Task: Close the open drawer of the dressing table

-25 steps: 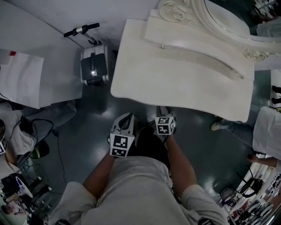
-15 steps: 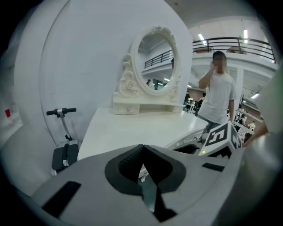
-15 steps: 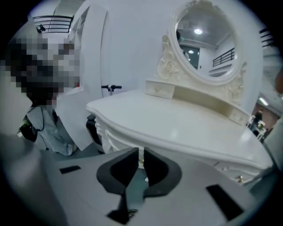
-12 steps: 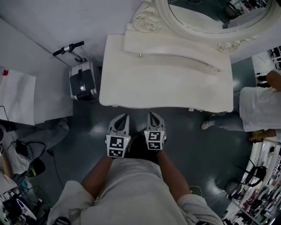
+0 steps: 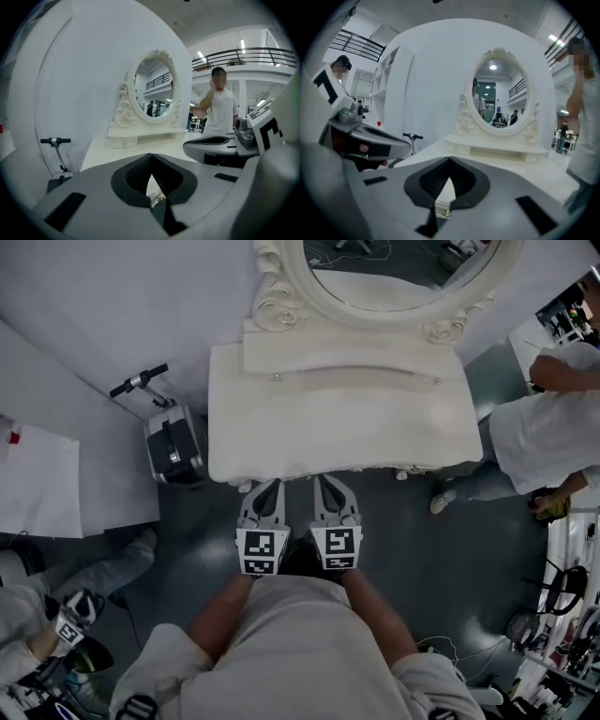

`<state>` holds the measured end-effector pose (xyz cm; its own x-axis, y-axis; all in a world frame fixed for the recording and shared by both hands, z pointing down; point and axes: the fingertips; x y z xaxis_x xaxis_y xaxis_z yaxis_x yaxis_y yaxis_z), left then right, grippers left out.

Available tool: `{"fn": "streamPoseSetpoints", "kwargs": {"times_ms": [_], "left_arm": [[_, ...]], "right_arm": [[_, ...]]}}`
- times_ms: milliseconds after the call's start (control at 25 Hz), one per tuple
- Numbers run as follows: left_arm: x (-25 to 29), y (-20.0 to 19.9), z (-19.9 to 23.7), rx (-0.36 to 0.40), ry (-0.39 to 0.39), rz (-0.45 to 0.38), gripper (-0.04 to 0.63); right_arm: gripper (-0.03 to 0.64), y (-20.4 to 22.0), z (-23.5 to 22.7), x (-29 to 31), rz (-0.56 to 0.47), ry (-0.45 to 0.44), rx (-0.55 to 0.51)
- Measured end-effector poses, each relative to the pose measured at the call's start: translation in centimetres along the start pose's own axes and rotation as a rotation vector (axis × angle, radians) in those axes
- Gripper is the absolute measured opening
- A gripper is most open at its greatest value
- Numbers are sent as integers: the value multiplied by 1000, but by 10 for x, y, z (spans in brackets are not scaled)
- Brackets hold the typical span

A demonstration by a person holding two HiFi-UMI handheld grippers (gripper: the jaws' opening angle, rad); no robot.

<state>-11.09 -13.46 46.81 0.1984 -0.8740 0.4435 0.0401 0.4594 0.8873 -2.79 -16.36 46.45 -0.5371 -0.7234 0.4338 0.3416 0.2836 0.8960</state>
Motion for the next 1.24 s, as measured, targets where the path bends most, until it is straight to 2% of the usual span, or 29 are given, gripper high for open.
{"fn": "streamPoseSetpoints", "kwargs": {"times_ms": [360,1240], "left_arm": [[-3,-29,-14,26,24,-61,8],[-3,-48,-46,79,116,-98,8]], "right_arm": [[15,-41,-10,-23,-90,45,24],[15,-55,-29,-51,-128,136,17]]}}
Point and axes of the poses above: the fingertips, and each gripper's own axes: x forward along the fingers, z to its left, y out of its underside, and after that the axes turned 4 degrees about z, right-handed
